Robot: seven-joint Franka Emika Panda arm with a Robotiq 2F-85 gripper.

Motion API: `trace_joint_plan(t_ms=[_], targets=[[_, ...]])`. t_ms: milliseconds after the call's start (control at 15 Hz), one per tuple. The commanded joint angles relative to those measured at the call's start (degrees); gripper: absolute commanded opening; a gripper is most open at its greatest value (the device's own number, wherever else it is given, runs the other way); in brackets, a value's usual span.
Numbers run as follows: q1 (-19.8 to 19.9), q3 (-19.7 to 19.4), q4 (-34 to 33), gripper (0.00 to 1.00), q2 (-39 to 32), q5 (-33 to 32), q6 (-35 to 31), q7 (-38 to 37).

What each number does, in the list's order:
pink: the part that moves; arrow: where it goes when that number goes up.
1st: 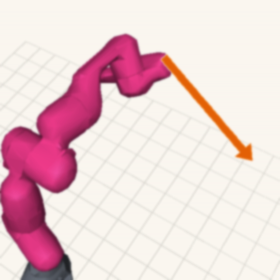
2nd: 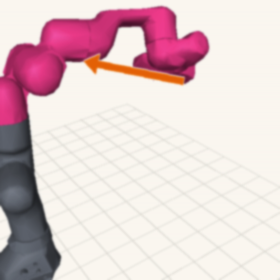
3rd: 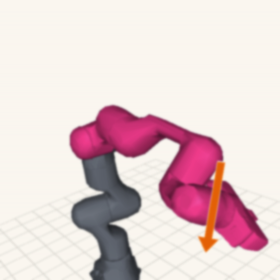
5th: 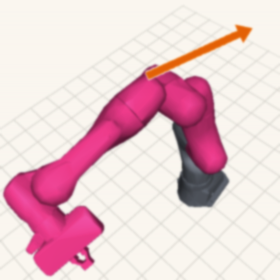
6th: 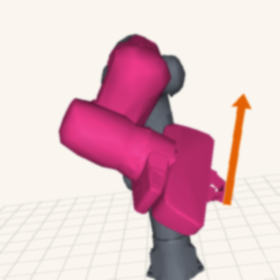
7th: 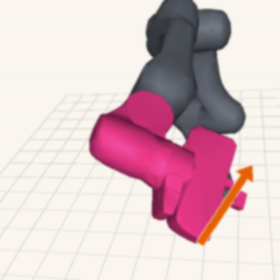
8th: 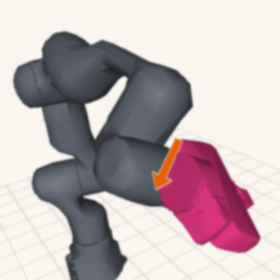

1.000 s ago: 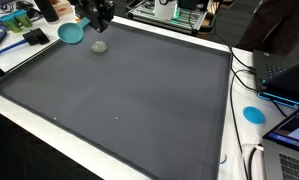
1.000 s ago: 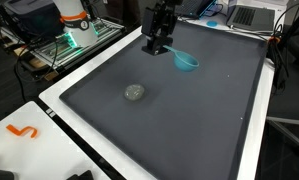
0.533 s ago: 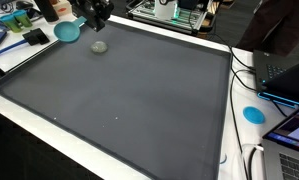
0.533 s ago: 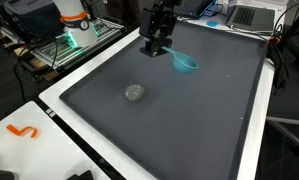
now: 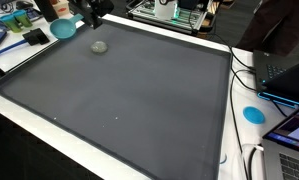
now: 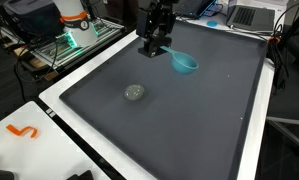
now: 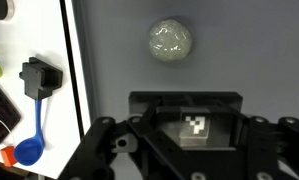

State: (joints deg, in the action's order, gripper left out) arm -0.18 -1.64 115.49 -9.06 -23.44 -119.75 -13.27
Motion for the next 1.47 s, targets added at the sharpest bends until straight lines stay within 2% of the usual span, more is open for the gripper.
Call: trace_joint_plan(t_ms=[0, 600, 1400], targets=[[1.01, -0.59, 1.30, 0.28, 2.23, 3.71, -1.10, 4.00], [3.41, -1.67, 2.49, 0.28, 6.14, 11.91, -1.67, 13.80], [8.83, -6.67, 4.25, 0.28, 10.51, 31.53, -0.59, 34.04]])
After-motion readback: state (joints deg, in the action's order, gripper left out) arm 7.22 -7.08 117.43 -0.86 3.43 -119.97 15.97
